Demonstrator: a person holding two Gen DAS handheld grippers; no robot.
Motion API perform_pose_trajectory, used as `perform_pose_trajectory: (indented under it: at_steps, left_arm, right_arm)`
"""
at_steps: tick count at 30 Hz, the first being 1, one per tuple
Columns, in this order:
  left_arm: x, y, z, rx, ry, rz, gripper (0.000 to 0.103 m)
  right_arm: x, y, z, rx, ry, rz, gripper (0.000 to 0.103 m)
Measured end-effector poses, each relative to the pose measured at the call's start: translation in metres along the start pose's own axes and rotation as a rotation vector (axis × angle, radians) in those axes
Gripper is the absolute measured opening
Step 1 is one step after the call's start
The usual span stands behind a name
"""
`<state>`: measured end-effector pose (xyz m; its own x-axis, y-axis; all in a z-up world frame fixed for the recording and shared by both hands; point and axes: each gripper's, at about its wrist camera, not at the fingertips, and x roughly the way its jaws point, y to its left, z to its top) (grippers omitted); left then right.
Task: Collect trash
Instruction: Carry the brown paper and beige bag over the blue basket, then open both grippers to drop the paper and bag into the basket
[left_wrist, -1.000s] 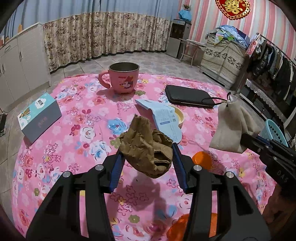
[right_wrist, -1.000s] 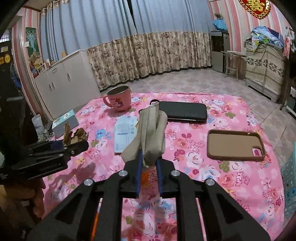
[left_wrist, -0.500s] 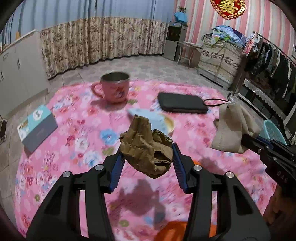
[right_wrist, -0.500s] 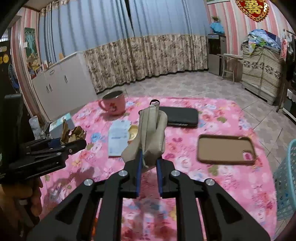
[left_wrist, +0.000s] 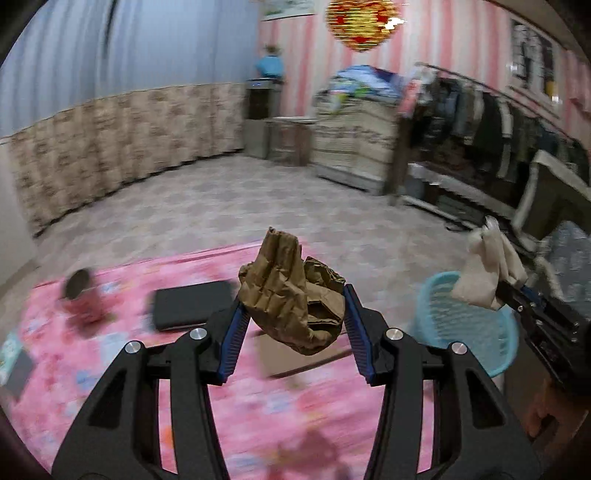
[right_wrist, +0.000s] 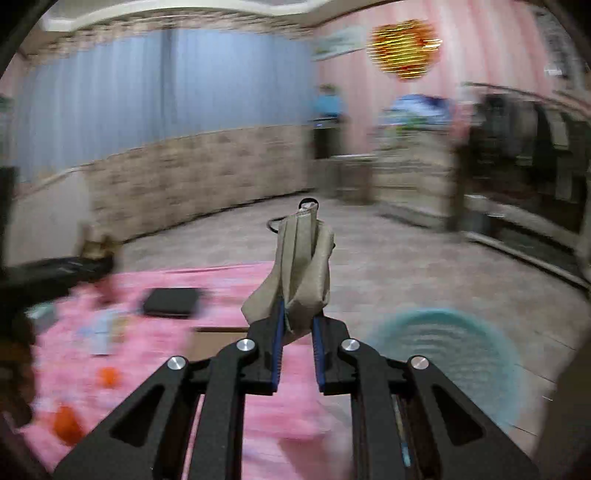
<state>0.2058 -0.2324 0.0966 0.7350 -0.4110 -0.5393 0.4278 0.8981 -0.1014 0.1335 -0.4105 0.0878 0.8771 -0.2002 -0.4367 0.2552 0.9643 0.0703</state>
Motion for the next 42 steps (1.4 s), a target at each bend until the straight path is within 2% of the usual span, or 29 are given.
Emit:
perform_pose_trajectory:
  at_steps: [2,5,8,13,23,37,39,42]
  left_arm:
    - [0.015,-0.035,0.004,0.028,-0.007,-0.046,0.05]
    - [0.045,-0.084,0.003,0.07,0.021,-0.09,0.05]
    - [0.07,-0.126,-0.002,0.128,0.045,-0.124,0.05]
    - [0.096,-0.162,-0.006,0.154,0.072,-0.173,0.05]
    - [0.116,-0.19,-0.011,0.184,0.094,-0.191,0.05]
    - [0.114,-0.197,-0.015,0.19,0.102,-0.197,0.05]
    - [0.115,-0.198,-0.016,0.184,0.112,-0.206,0.05]
    - [0.116,-0.201,-0.017,0.181,0.115,-0.209,0.058]
  right_arm:
    - [-0.007,-0.051,-0.008,0.059,0.006,-0.104,0.014]
    - [-0.014,-0.089,-0.019,0.104,0.017,-0.153,0.014]
    - [-0.011,-0.106,-0.025,0.127,0.029,-0.162,0.014]
    - [-0.001,-0.113,-0.026,0.138,0.048,-0.168,0.014]
    - [0.009,-0.112,-0.034,0.168,0.062,-0.151,0.014]
    - [0.006,-0.113,-0.037,0.18,0.052,-0.135,0.015]
    - [0.007,-0.113,-0.037,0.178,0.052,-0.139,0.017]
    - [0.009,-0.112,-0.039,0.176,0.057,-0.153,0.022]
